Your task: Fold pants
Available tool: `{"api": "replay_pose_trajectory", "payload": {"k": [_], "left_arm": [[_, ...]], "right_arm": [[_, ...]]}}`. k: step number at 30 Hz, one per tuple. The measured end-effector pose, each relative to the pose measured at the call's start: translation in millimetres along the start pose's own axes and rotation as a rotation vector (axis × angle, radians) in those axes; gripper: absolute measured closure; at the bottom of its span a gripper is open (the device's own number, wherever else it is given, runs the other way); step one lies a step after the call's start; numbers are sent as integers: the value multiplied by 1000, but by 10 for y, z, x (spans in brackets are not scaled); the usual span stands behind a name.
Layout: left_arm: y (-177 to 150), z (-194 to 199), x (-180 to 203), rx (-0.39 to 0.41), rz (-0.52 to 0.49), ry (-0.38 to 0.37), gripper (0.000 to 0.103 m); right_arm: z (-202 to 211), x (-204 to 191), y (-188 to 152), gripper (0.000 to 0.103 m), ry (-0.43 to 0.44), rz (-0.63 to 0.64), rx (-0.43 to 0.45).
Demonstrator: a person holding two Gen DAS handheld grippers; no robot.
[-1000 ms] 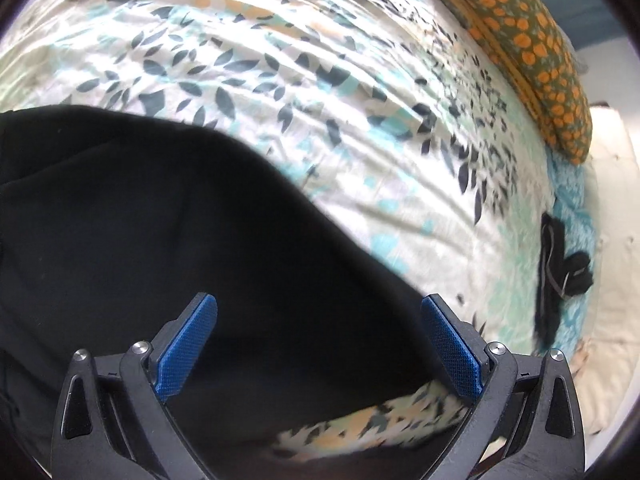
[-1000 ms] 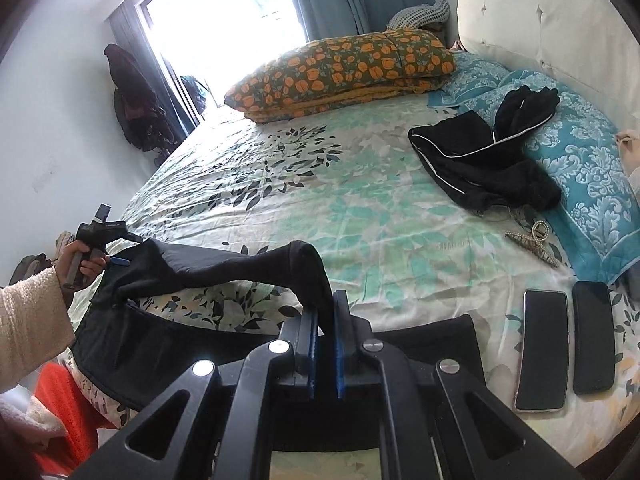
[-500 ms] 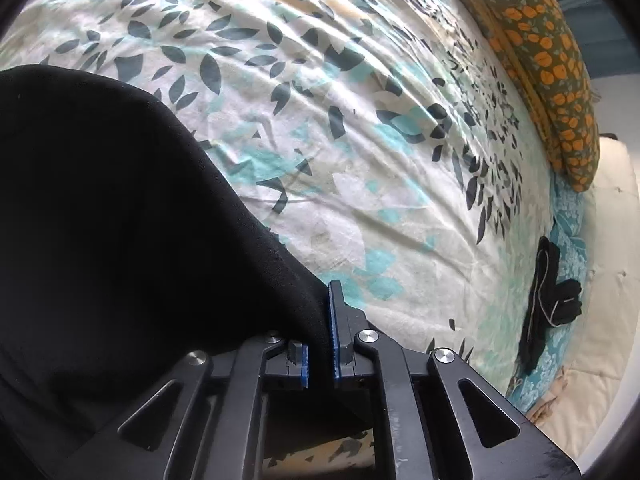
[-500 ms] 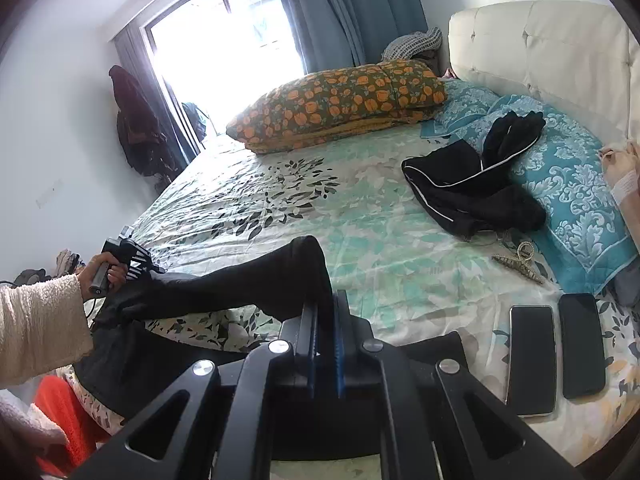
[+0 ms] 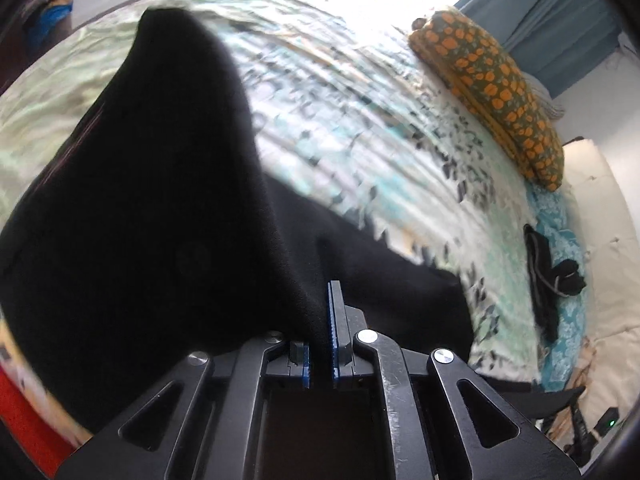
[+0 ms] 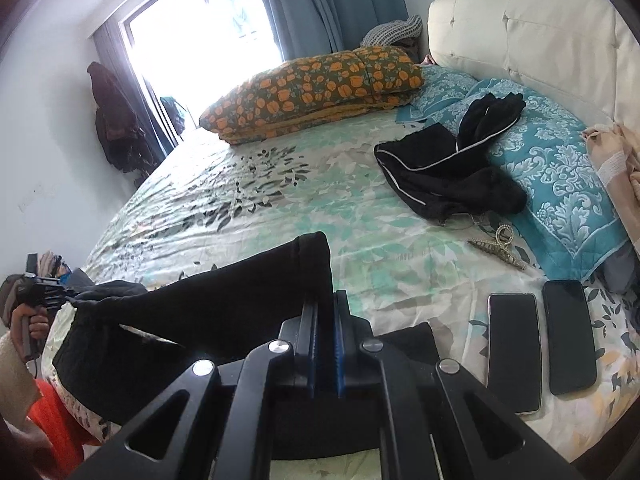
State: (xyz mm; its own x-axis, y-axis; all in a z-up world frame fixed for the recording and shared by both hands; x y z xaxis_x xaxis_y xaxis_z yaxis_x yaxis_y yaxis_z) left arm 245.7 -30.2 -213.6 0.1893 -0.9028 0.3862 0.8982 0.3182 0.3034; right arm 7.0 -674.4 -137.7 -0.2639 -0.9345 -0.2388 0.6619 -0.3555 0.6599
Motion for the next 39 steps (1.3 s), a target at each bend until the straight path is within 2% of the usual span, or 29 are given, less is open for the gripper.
{"api": "replay_pose_trajectory", "payload": {"k": [1, 3, 5, 7, 10, 12, 14, 16, 18, 20, 22, 25, 27, 28, 30, 32, 33, 36, 39], "left_arm": [[-205, -58, -172, -22, 32, 23, 98], [-372, -175, -354, -41, 71, 54, 98], [-349, -211, -364, -47, 95, 53, 98], [-196, -110, -232, -8, 70, 35, 98], [91, 253, 21, 100, 29, -12, 98], [167, 480, 100, 164, 6, -23, 98], [118, 568, 69, 207, -37, 12, 98], [-86, 398, -71, 176, -64, 74, 97], [-422, 22, -210, 73, -90, 137, 97], [-668, -259, -237, 5, -131, 191, 98], [-811, -364, -195, -23, -185, 212, 98], [-864, -375, -105, -40, -231, 204, 97], [-878, -387, -132, -51, -225, 203, 97], [-890, -381, -141, -53, -221, 204, 97], [-896, -374, -100, -55, -218, 203, 97], [-933, -366, -98, -57, -221, 199, 97], [-947, -369, -84, -60, -222, 197, 97], [-935, -373, -85, -67, -227, 192, 97], [-982, -382, -81, -70, -231, 192, 97]], "right_arm": [[-96, 11, -72, 96, 4, 12, -35], [-268, 34, -215, 96, -2, 40, -101], [-380, 49, -309, 96, -3, 61, -139], [-449, 46, -318, 96, -16, 77, -159], [-405, -88, -43, 96, -18, 114, -105], [-237, -231, 253, 96, -1, 141, -12], [-48, -360, 456, 96, 29, 173, 73], [88, -421, 499, 96, 18, 260, 136], [-27, -325, 267, 96, -44, 362, 86], [-318, -94, -147, 96, -70, 373, -54], [-619, 165, -661, 96, -101, 375, -222], [-689, 313, -1073, 96, -97, 373, -331], [-587, 380, -1164, 95, -85, 349, -340], [-541, 426, -1191, 92, -78, 328, -353], [-458, 504, -1248, 76, -31, 266, -410], [-369, 578, -1342, 32, 4, 210, -472], [-304, 611, -1361, 26, 33, 171, -493], [-105, 642, -1334, 24, 92, 84, -484], [20, 764, -1144, 21, 114, -73, -421]]}}
Point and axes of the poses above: each gripper's, at about its wrist camera, not at the fingertips, and z roughly against the way its jaws point, x to its right, y to its top, the point moved 10 cm from there along -z, roughly the way its jaws point, and after that the axes turned 1 degree about -x, right-handed, at the moved point
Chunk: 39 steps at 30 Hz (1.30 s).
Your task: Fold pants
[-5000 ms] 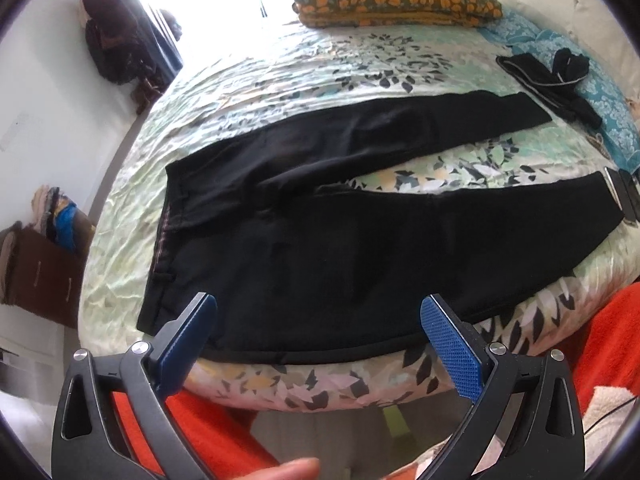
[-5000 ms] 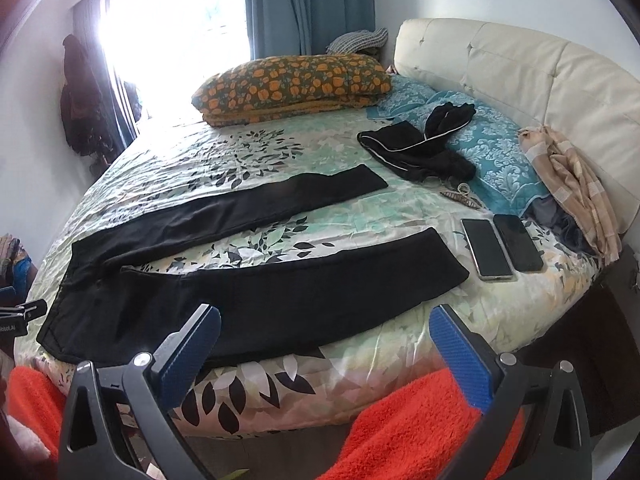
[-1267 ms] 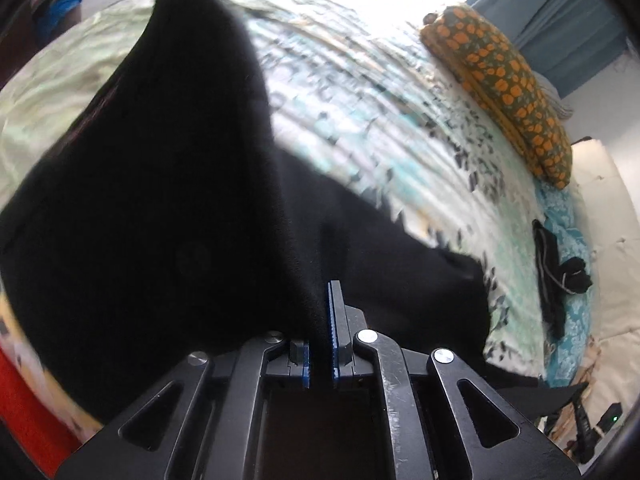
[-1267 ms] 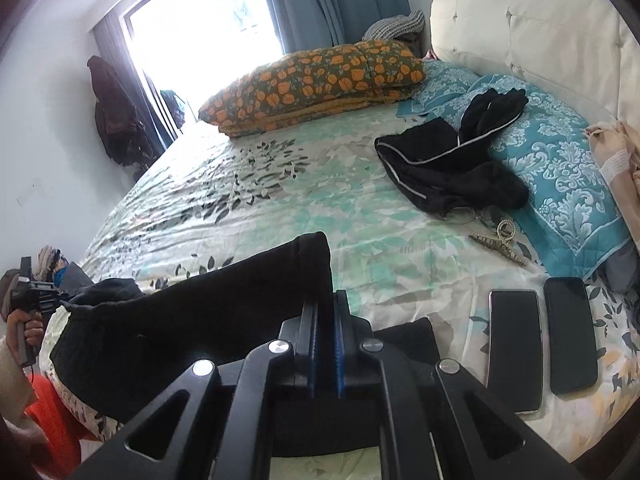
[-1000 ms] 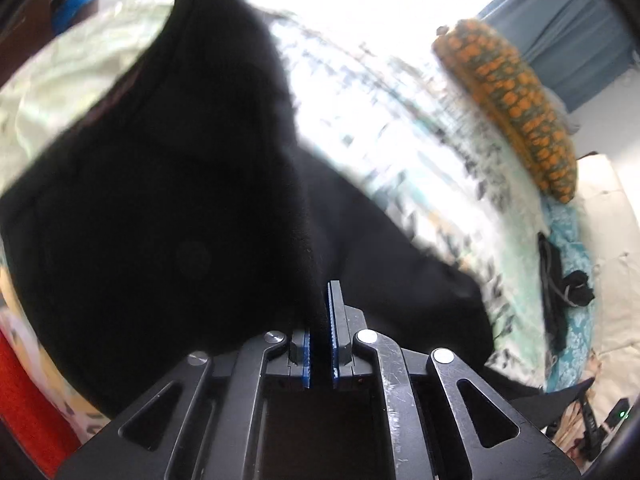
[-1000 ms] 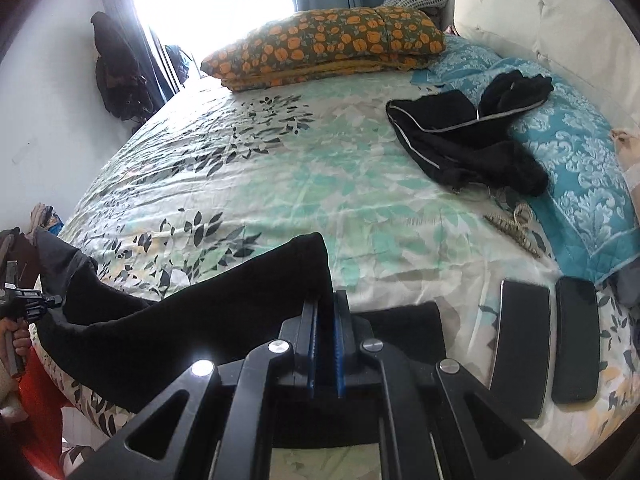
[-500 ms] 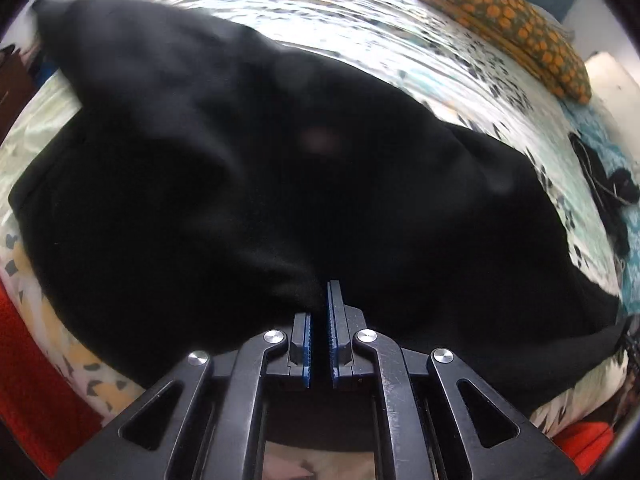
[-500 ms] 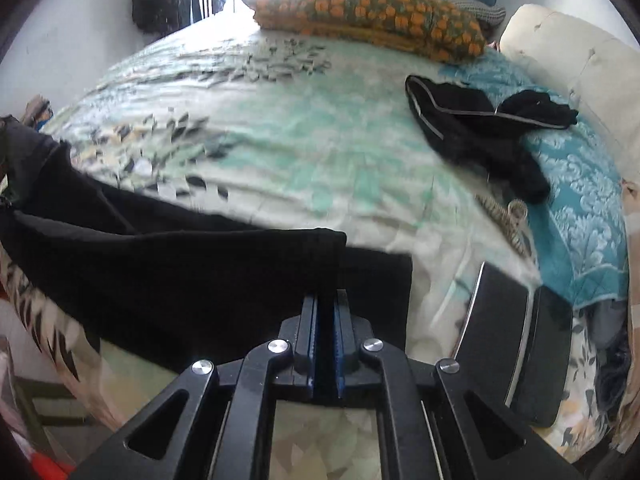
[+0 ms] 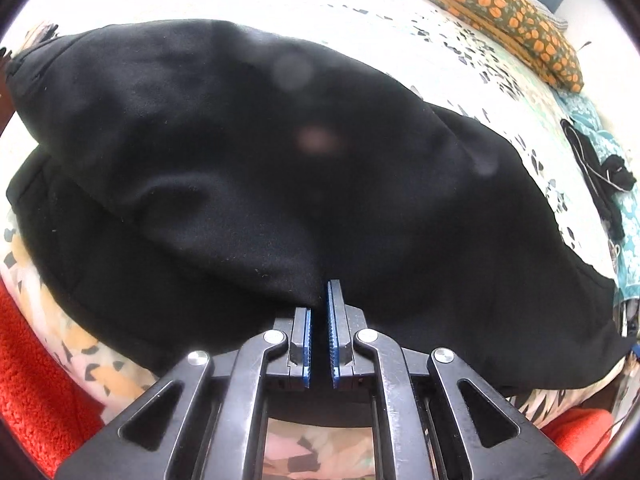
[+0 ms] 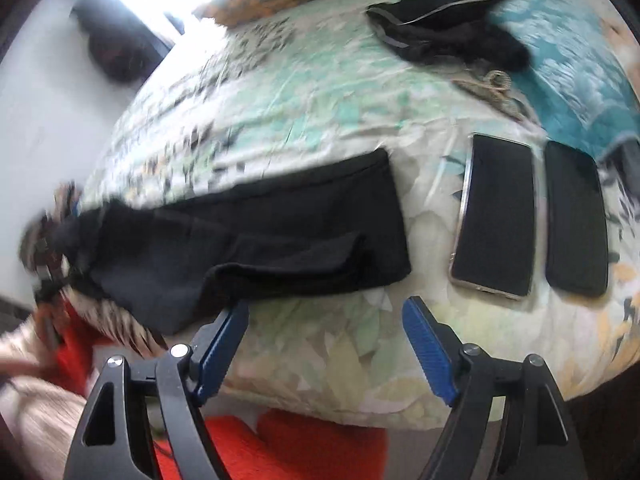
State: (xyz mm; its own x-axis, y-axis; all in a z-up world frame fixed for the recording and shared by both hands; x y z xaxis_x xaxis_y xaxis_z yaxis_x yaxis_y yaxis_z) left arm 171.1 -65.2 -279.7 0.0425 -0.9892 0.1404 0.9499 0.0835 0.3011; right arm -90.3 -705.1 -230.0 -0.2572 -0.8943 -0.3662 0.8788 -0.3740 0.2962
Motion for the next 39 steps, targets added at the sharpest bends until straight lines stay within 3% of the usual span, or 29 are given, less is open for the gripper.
{"api": "replay_pose_trajectory", "payload": {"k": [1, 4, 6, 8, 12, 15, 17, 18, 19, 22, 28, 31, 35, 37, 39], "left_arm": [[-17, 10, -6, 0, -2, 0, 97], [-23, 19, 20, 2, -16, -1, 97], [-17, 14, 38, 2, -15, -1, 97], [-22, 11, 39, 1, -16, 3, 97], [-11, 4, 59, -1, -19, 2, 97], [-12, -14, 60, -3, -21, -1, 96], [-12, -25, 68, -3, -23, -1, 96], [-13, -25, 70, -2, -24, -1, 96], [-13, -26, 72, -2, -22, -2, 96], [-27, -25, 92, 1, -7, -12, 95], [-113, -71, 257, 4, -43, -1, 95], [-142, -80, 351, 4, -77, 0, 94], [-194, -42, 375, 2, -102, -9, 93], [-206, -47, 367, 1, -106, -6, 93], [-210, -40, 368, -6, -105, -6, 93]], "right_arm": [[31, 58, 40, 16, 23, -69, 14], [-29, 323, 105, 15, 25, -298, -23], [-59, 309, 152, 15, 88, -363, -17], [-143, 277, 192, 15, 68, -362, -36], [-610, 193, -13, 17, -72, -277, -224], [-866, 93, -197, 36, -87, -252, -307], [-922, 0, -293, 83, -147, -157, -331], [-917, -12, -301, 90, -176, -127, -331], [-884, -61, -297, 91, -168, -117, -324], [-645, -248, -191, 91, -266, 25, -281], [-186, -603, 447, 90, -430, 257, -63], [-457, -451, 613, 90, -445, 225, -78], [-891, -94, 584, 90, -419, 71, -156], [-902, -103, 615, 90, -431, 86, -143], [-891, -103, 609, 82, -452, 95, -144]]}}
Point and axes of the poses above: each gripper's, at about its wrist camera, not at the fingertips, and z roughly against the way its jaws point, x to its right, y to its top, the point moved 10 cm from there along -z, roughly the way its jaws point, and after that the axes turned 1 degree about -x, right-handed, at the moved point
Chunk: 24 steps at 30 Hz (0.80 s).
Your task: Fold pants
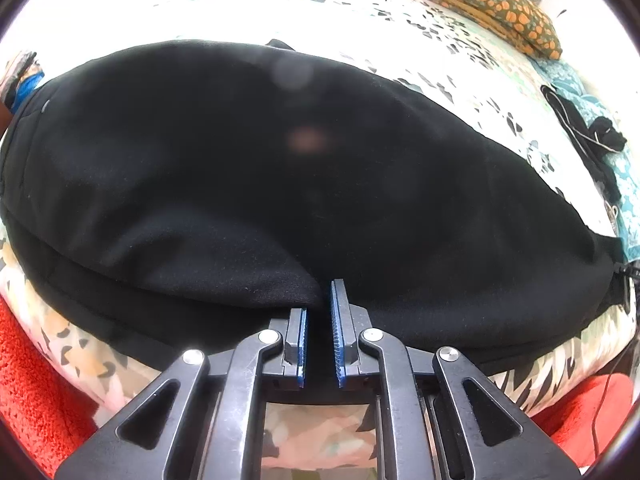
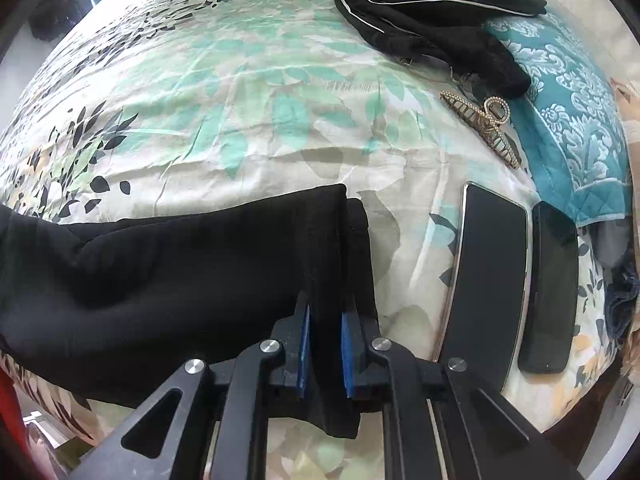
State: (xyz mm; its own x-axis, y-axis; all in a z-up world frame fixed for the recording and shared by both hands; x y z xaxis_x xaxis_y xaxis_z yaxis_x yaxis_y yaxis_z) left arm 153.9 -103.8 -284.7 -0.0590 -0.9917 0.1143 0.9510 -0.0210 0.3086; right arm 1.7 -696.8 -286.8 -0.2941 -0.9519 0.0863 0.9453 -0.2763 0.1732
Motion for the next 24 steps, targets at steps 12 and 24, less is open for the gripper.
{"api": "replay_pose_trajectory", "payload": {"k": [12, 24], "left_arm": [[-191, 459, 13, -30, -45, -63, 89], [972, 1010, -1924, 258, 190, 166, 40]], "right_arm": [[522, -977, 29, 51, 348, -34, 177], [576, -1777, -921, 49, 462, 65, -61]]}}
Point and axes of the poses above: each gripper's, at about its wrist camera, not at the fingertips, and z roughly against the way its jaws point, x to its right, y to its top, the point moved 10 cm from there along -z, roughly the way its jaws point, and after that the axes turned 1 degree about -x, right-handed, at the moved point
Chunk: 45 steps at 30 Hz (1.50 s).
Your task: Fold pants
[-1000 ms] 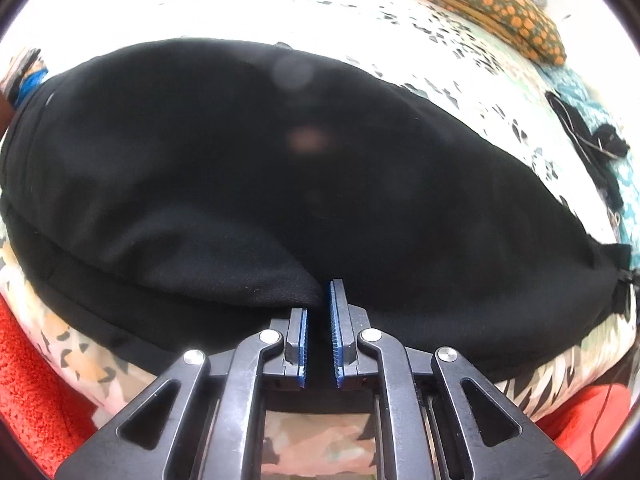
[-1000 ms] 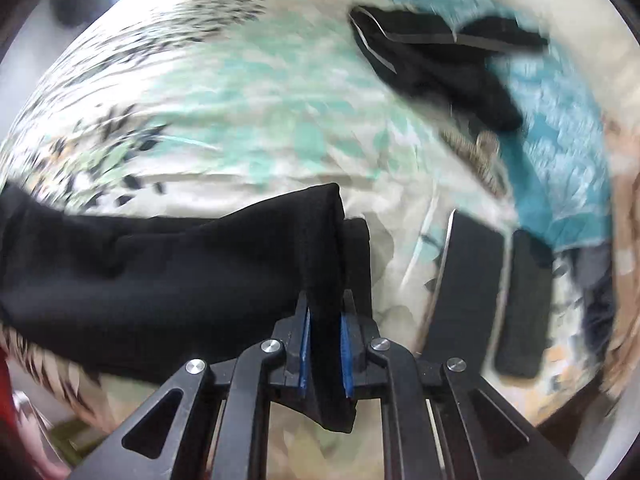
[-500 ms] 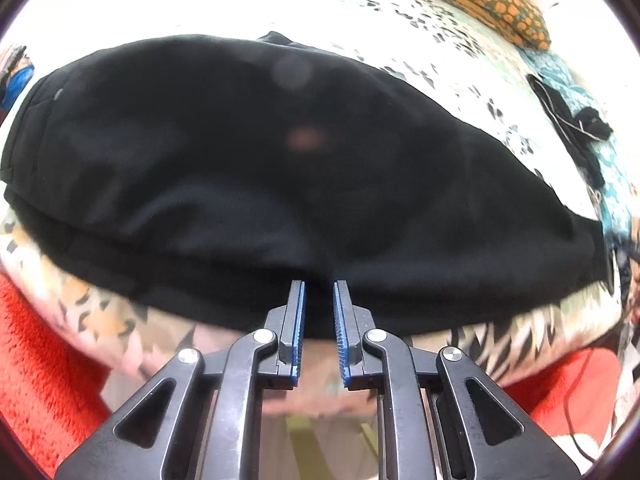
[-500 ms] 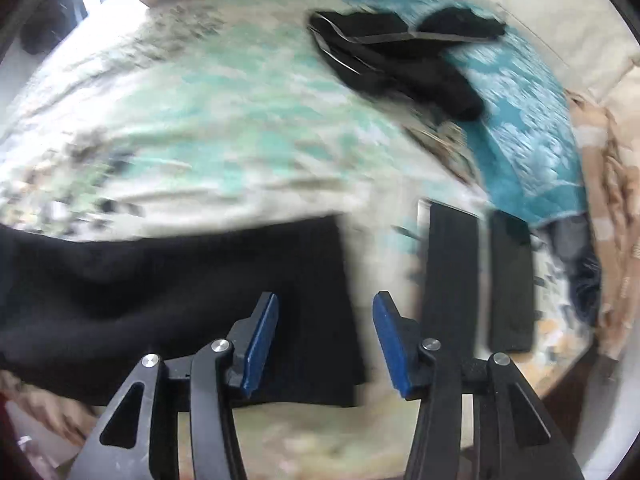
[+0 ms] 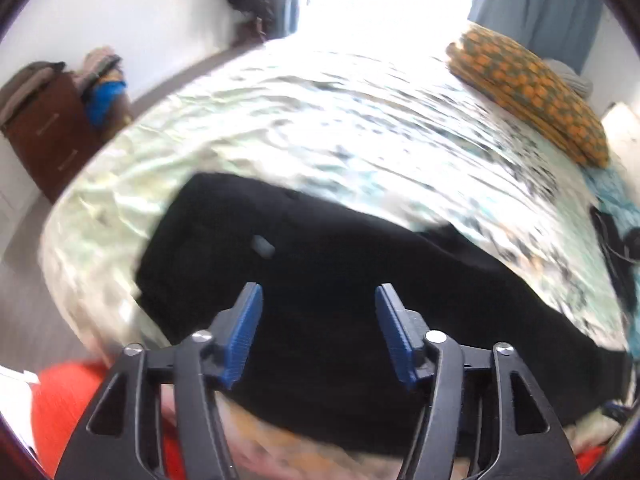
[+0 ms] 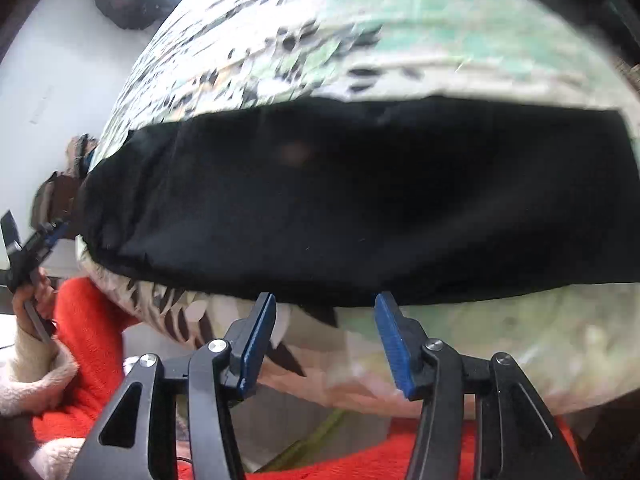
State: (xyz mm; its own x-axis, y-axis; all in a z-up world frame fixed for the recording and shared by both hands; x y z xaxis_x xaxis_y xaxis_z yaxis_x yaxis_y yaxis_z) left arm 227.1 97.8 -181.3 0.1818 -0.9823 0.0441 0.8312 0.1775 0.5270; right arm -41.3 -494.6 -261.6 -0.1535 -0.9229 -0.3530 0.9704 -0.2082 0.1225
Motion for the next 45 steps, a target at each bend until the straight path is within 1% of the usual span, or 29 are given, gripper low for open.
{"api": "replay_pose_trajectory", "payload": {"k": [2, 3, 5, 6, 7, 9, 10, 12, 13, 14, 16, 17, 19, 20, 21, 23, 25, 28, 30, 31, 33, 36, 37, 38, 40, 42, 43, 44, 45], "left_arm": [[83, -223, -147, -26, -53, 45, 42], [90, -330, -191, -29, -95, 58, 42], [9, -611, -233, -59, -221, 100, 38], [-75, -759, -268, -98, -279, 129, 38], [-196, -875, -320, -151, -317, 156, 38], [-317, -790, -370, -162, -331, 168, 38], [-410, -726, -383, -202, -364, 189, 38], [-555, -600, -375, -249, -413, 205, 38], [-654, -539, -419, -276, -434, 204, 38], [-687, -514, -412, -282, -437, 193, 38], [-617, -488, -447, -290, -393, 155, 38], [-513, -446, -538, -275, -334, 141, 38], [-245, -349, -800, -211, -183, 110, 37], [-132, -312, -944, -192, -97, 67, 30], [-85, -310, -1038, -202, -39, 11, 26], [-126, -367, -1173, -289, 32, -123, 24], [-211, -435, -1300, -340, 69, -186, 24], [-352, -619, -1534, -394, 130, -182, 24], [-378, -697, -1645, -400, 179, -161, 24], [-362, -701, -1665, -381, 210, -172, 24], [-298, -711, -1623, -361, 264, -231, 25], [-242, -716, -1453, -366, 272, -261, 27], [-224, -708, -1403, -361, 252, -262, 31], [-200, -705, -1355, -356, 237, -256, 41], [-160, -715, -1327, -346, 227, -232, 46], [-136, -745, -1356, -338, 238, -215, 54], [-130, -738, -1376, -329, 242, -209, 63], [-115, -714, -1387, -315, 245, -215, 78], [-78, -709, -1373, -301, 249, -228, 84]], "right_arm": [[94, 55, 103, 43, -63, 5, 69], [120, 74, 171, 42, -67, -22, 111], [42, 154, 338, 41, -39, -115, 154], [-30, 145, 405, 41, -13, -169, 166], [-80, 93, 470, 41, 5, -188, 172], [-207, -34, 529, 41, -2, -176, 160], [-265, -117, 537, 41, -6, -154, 139], [-319, -372, 514, 40, 18, -80, 117], [-306, -460, 477, 34, 30, -38, 107], [-325, -576, 455, 30, 26, 15, 94], [-364, -709, 469, 30, 4, 77, 93], [-399, -782, 500, 30, 2, 103, 90], [-448, -889, 544, 30, 9, 111, 78], [-458, -917, 552, 30, 19, 107, 77], [-484, -1014, 551, 30, 40, 106, 77], [-524, -1228, 525, 30, 70, 126, 82], [-501, -1326, 464, 30, 73, 147, 96], [-555, -1470, 333, 30, 114, 105, 115], [-575, -1491, 259, 30, 137, 72, 118], [-592, -1516, 237, 30, 139, 61, 118], [-595, -1522, 186, 29, 138, 53, 114], [-564, -1540, 169, 29, 130, 50, 119], [-553, -1542, 175, 29, 130, 50, 124], [-533, -1545, 186, 29, 129, 48, 130], [-503, -1565, 205, 29, 126, 47, 142], [-469, -1589, 212, 29, 127, 49, 152], [-457, -1603, 206, 29, 129, 51, 156], [-454, -1600, 199, 29, 130, 54, 158], [-455, -1603, 185, 29, 128, 57, 157]]}}
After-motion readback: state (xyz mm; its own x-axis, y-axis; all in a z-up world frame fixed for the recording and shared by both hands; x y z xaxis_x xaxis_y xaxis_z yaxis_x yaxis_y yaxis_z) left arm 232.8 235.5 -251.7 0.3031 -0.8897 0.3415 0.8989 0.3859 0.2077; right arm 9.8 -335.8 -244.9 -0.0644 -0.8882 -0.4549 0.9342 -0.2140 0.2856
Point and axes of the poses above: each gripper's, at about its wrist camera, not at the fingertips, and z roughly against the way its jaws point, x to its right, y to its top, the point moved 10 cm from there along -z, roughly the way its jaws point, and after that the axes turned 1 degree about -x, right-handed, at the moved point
